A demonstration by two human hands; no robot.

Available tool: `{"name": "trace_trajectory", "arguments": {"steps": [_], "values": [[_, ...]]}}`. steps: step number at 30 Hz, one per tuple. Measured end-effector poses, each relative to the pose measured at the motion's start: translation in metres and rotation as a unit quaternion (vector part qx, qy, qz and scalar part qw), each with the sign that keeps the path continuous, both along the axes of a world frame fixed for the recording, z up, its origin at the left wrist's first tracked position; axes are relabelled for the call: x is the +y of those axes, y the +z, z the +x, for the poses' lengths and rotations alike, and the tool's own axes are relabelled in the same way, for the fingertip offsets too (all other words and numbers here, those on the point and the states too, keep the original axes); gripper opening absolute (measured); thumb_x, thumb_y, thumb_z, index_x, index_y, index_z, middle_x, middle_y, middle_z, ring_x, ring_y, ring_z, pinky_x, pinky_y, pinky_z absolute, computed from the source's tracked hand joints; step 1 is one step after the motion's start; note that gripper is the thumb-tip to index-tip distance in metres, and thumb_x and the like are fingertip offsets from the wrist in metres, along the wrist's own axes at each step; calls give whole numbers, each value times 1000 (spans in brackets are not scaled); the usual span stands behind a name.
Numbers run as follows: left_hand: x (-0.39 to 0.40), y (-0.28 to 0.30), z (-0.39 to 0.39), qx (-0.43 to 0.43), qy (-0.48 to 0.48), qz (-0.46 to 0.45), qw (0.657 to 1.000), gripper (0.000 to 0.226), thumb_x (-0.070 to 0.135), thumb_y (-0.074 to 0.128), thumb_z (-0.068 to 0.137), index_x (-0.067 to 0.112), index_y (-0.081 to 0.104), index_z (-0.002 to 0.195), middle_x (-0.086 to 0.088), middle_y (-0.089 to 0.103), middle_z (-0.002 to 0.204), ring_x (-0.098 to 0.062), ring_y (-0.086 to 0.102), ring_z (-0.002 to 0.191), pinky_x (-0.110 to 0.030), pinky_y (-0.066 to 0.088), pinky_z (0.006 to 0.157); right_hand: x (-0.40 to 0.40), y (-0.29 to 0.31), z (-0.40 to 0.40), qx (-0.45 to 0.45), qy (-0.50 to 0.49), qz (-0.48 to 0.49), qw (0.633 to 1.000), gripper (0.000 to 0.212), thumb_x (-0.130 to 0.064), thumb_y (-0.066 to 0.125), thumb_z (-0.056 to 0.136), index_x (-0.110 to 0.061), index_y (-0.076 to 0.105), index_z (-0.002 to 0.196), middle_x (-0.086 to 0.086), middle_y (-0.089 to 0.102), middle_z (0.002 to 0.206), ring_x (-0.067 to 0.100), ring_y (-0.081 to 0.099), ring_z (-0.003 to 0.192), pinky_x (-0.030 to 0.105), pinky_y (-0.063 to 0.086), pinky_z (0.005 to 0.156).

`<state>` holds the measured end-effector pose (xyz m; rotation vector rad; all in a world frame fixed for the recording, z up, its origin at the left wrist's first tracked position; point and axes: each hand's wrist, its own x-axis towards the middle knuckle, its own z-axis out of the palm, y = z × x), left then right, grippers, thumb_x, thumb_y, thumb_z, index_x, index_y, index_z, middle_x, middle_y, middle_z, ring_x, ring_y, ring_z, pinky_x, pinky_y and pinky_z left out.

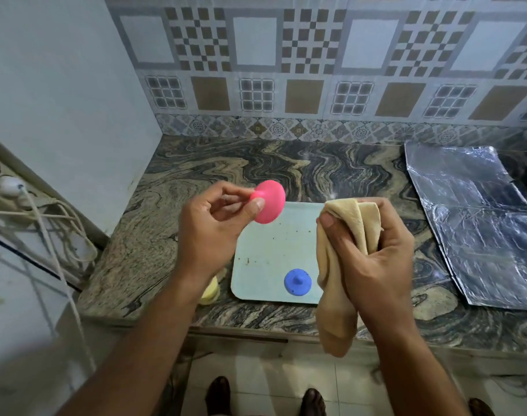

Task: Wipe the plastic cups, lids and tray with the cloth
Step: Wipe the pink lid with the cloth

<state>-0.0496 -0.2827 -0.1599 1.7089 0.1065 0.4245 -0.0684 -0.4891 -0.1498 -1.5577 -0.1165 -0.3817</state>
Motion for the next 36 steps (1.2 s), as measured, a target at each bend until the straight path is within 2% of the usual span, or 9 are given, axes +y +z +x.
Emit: {"name": "trace_trajectory", "arguments": {"steps": [2,6,9,11,18,23,28,33,36], "values": [[33,-10,17,16,40,43,998,11,13,85,85,19,77,90,12,77,79,-1,71,76,-21,59,76,-3,-1,0,5,-10,0,1000,15,-6,80,91,-4,64,92,6,68,77,12,60,70,27,53,66],[94,-56,57,107,87,160,977,17,17,87,82,28,74,81,7,77,81,1,69,72,-30,59,78,-8,-7,2,16,-15,-9,1000,15,-6,78,92,-10,64,90,-7,67,76,10,60,71,23,52,69],[118,-95,80,183,85,213,956,17,12,85,79,24,74,80,-2,78,82,-15,73,78,-41,63,84,-6,-11,0,25,-7,-12,1000,19,-3,78,91,-15,63,87,-11,68,74,6,61,69,20,52,68],[124,-114,92,211,78,234,946,19,11,86,77,25,73,78,-2,78,82,-20,74,82,-41,63,83,-3,-13,-1,30,-2,-13,999,20,-3,78,90,-17,64,87,-12,69,74,5,61,69,19,52,68],[121,-141,116,243,68,281,926,14,15,86,75,16,75,83,-5,77,88,-24,71,84,-32,55,75,-3,-18,-8,61,-15,-31,998,13,-14,79,88,-19,67,88,10,71,82,24,65,73,54,57,70],[123,-148,119,252,53,294,920,16,17,88,75,18,74,81,-5,77,86,-25,72,84,-37,59,77,-2,-15,-7,66,-22,-30,997,12,-21,79,85,-22,67,87,5,72,80,20,64,72,48,56,69],[124,-148,116,257,45,300,918,17,19,89,74,21,74,79,-3,77,87,-24,72,85,-37,60,77,-3,-18,-4,70,-20,-45,996,12,-19,79,87,-20,68,90,11,71,83,35,65,69,66,57,66],[121,-149,111,248,43,324,912,18,21,89,74,22,73,82,0,75,87,-24,71,83,-39,61,74,-2,-17,0,62,-14,-41,997,12,-22,78,85,-22,67,89,10,71,84,19,64,72,48,56,69],[120,-151,108,245,48,334,909,18,20,86,75,25,70,81,1,75,87,-25,71,82,-44,63,73,-9,-22,5,60,-23,-40,997,18,-18,84,89,-19,66,89,19,70,87,28,64,74,57,56,70]]}}
